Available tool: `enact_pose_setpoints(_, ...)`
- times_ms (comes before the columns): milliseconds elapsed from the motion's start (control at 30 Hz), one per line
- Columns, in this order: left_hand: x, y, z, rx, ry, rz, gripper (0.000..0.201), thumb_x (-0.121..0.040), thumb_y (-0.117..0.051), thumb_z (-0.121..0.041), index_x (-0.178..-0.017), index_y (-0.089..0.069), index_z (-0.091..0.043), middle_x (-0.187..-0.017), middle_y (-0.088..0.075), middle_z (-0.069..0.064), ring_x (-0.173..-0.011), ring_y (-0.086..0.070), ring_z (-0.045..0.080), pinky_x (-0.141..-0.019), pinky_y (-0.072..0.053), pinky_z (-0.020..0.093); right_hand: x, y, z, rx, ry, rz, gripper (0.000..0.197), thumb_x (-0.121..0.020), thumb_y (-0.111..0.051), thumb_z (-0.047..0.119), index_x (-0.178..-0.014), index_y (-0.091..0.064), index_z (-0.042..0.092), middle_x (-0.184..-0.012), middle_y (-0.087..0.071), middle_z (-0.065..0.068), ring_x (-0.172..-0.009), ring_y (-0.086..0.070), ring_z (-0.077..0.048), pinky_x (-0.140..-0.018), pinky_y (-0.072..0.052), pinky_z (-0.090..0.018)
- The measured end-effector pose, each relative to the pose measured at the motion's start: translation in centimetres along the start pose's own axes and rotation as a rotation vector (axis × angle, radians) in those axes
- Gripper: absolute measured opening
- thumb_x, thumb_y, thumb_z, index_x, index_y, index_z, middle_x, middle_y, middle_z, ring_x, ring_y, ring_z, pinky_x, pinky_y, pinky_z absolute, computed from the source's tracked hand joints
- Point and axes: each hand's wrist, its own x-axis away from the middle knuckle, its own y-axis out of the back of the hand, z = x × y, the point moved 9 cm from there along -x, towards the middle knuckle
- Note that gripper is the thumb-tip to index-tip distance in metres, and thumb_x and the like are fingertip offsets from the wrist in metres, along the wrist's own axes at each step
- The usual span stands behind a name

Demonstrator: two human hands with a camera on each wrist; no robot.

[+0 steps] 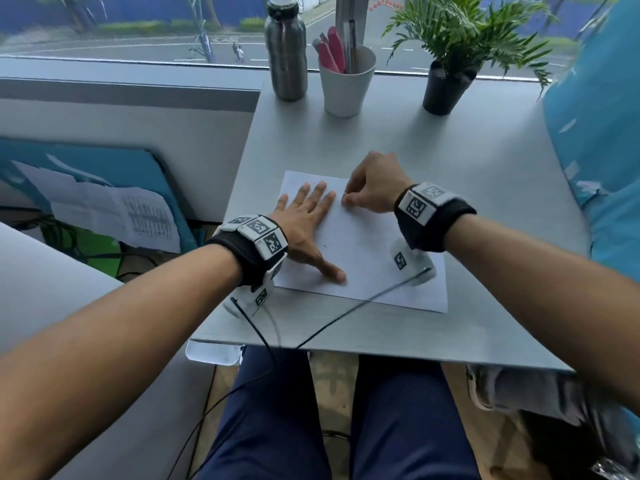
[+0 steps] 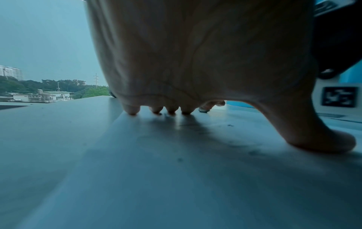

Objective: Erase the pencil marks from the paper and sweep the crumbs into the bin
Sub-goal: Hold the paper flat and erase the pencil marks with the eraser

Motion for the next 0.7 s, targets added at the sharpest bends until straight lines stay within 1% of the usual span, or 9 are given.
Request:
enact_pose_setpoints(67,-0.1,-0.1,0.1,0.004,0.003,-0.003,0.158,-0.037,-0.058,-0.097,-0.15,0.025,-0.024,-0.155,0.035,-0.006,-0.142,0.031,0.017,-0.118,0.012,0.05,2.0,-1.4,1.5,-0.018,0.058,0.079,0.012,-0.071,-0.075,0.018,-0.08,-0.08,0.012,-0.076,-0.076,-0.003,-0.071,-0.069,-0.013,-0.073,-0.054,-0.022)
enact_pose_setpoints(133,-0.1,-0.1,0.2,0.002,0.001,-0.009,0.159,-0.037,-0.057,-0.097,-0.149,0.027,-0.022,-0.154,0.036,-0.006,-0.142,0.032,0.016,-0.118,0.013,0.049,4.4,-3.4,3.2,-0.021,0.133,0.246,0.01,-0.069,-0.079,0.02,-0.077,-0.08,0.015,-0.072,-0.075,0.002,-0.067,-0.068,-0.009,-0.062,-0.048,-0.01)
enact_pose_setpoints(200,0.0,0.0,0.3,0.014,0.0,-0.007,0.159,-0.037,-0.056,-0.097,-0.149,0.027,-0.022,-0.154,0.036,-0.007,-0.142,0.032,0.016,-0.118,0.013,0.049,4.2,-3.6,3.3,0.002,0.142,0.319,0.012,-0.069,-0.082,0.025,-0.079,-0.081,0.019,-0.072,-0.074,0.005,-0.065,-0.065,-0.006,-0.057,-0.042,-0.006)
enact_pose_setpoints(300,-0.1,0.0,0.0,0.018,-0.006,0.0,0.159,-0.036,-0.057,-0.097,-0.15,0.025,-0.022,-0.155,0.034,-0.006,-0.143,0.031,0.017,-0.118,0.013,0.05,0.0,-0.5,0.9,0.018,0.044,0.125,0.018,-0.071,-0.081,0.028,-0.086,-0.081,0.017,-0.081,-0.076,0.0,-0.075,-0.068,-0.01,-0.055,-0.038,-0.006)
enact_pose_setpoints(367,0.0,0.1,0.0,0.019,-0.004,0.003,0.16,-0.035,-0.057,-0.097,-0.15,0.025,-0.022,-0.155,0.034,-0.006,-0.143,0.031,0.017,-0.118,0.012,0.05,-0.9,0.3,0.4,0.045,0.02,0.037,0.017,-0.073,-0.079,0.024,-0.086,-0.08,0.013,-0.083,-0.076,-0.003,-0.078,-0.069,-0.013,-0.066,-0.044,-0.013)
enact_pose_setpoints(433,0.0,0.1,0.0,0.02,-0.001,0.003,0.16,-0.035,-0.057,-0.097,-0.15,0.026,-0.022,-0.155,0.035,-0.006,-0.142,0.031,0.017,-0.118,0.012,0.05,0.6,-0.8,1.7,0.03,0.05,0.048,0.012,-0.07,-0.076,0.018,-0.079,-0.079,0.01,-0.076,-0.075,-0.006,-0.072,-0.069,-0.017,-0.072,-0.053,-0.023)
enact_pose_setpoints(533,0.0,0.0,0.1,0.028,0.006,0.005,0.163,-0.033,-0.059,-0.097,-0.148,0.029,-0.023,-0.153,0.037,-0.008,-0.141,0.033,0.015,-0.117,0.014,0.048,4.1,-3.3,3.8,0.025,0.12,0.217,0.009,-0.068,-0.078,0.017,-0.075,-0.079,0.011,-0.07,-0.074,-0.001,-0.067,-0.067,-0.014,-0.06,-0.044,-0.008)
enact_pose_setpoints(567,0.0,0.0,0.1,0.03,0.007,0.004,0.163,-0.032,-0.059,-0.097,-0.148,0.029,-0.023,-0.153,0.037,-0.008,-0.141,0.033,0.014,-0.117,0.015,0.048,4.1,-3.4,4.0,0.036,0.126,0.254,0.012,-0.068,-0.08,0.02,-0.077,-0.08,0.013,-0.072,-0.074,0.0,-0.068,-0.067,-0.013,-0.061,-0.044,-0.008)
enact_pose_setpoints(700,0.0,0.2,0.0,0.031,0.0,-0.002,0.165,-0.032,-0.058,-0.097,-0.149,0.026,-0.018,-0.155,0.034,-0.004,-0.143,0.03,0.016,-0.118,0.012,0.049,-0.4,-0.5,1.9,0.017,0.026,0.088,0.017,-0.07,-0.08,0.025,-0.084,-0.08,0.014,-0.08,-0.076,-0.004,-0.077,-0.069,-0.016,-0.078,-0.054,-0.027)
